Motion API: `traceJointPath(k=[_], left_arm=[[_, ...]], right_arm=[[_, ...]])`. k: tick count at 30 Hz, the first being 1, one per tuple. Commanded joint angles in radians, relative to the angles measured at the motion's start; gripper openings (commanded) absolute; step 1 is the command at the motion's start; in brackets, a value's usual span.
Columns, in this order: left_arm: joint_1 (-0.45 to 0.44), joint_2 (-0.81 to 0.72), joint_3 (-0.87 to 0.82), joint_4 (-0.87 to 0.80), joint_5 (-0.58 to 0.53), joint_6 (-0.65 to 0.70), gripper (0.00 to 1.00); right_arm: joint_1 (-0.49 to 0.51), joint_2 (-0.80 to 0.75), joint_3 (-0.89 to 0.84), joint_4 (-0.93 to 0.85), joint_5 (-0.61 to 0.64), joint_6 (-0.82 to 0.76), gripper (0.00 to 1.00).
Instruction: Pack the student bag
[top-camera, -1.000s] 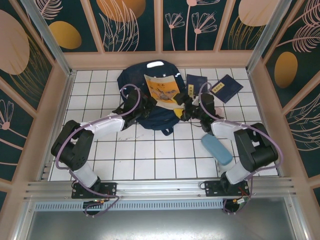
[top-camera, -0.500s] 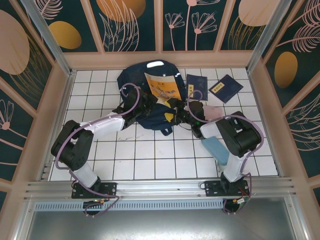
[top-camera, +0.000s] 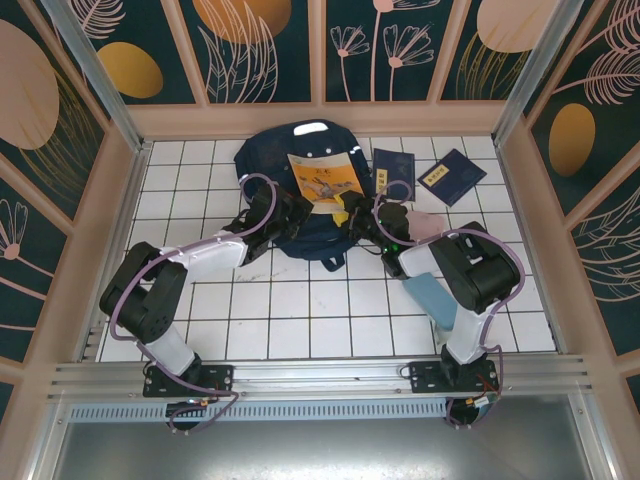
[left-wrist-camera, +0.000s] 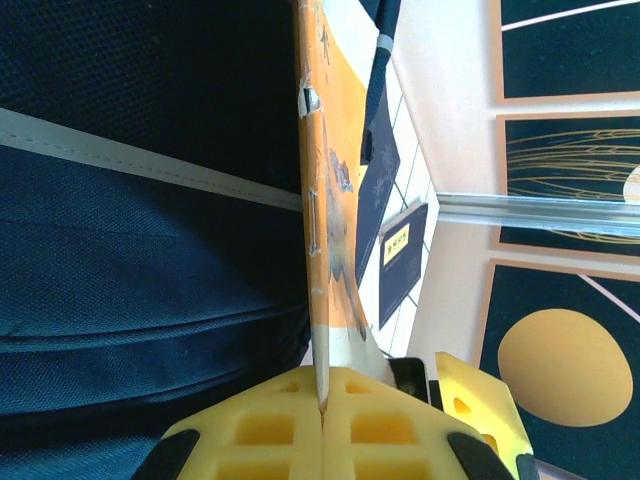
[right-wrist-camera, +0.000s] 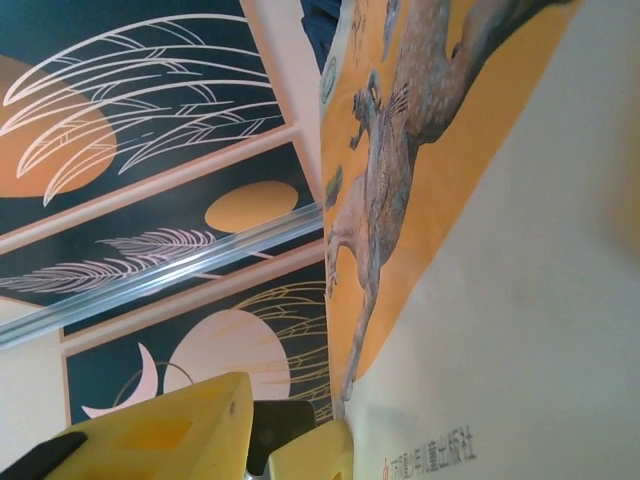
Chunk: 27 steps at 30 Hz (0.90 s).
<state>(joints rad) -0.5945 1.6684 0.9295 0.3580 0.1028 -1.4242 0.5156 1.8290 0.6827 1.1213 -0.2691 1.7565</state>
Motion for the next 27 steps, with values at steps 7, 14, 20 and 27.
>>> traceJointPath(k=[7, 14, 20, 27], left_arm=[[-0.002, -0.047, -0.021, 0.043, 0.049, -0.010, 0.01], [0.002, -0.058, -0.004, -0.043, 0.019, 0.064, 0.50], [0.002, -0.050, 0.116, -0.284, -0.013, 0.377, 0.71], [-0.004, 0.023, 0.271, -0.485, 0.057, 0.776, 0.77]], right_arm=[[0.004, -0.017, 0.023, -0.076, 0.091, -0.023, 0.25], [-0.013, -0.105, 0.077, -0.405, 0.112, -0.238, 0.00], [-0.066, -0.253, 0.171, -0.760, 0.162, -0.644, 0.00], [-0.218, -0.482, 0.147, -0.932, 0.070, -0.964, 0.00]])
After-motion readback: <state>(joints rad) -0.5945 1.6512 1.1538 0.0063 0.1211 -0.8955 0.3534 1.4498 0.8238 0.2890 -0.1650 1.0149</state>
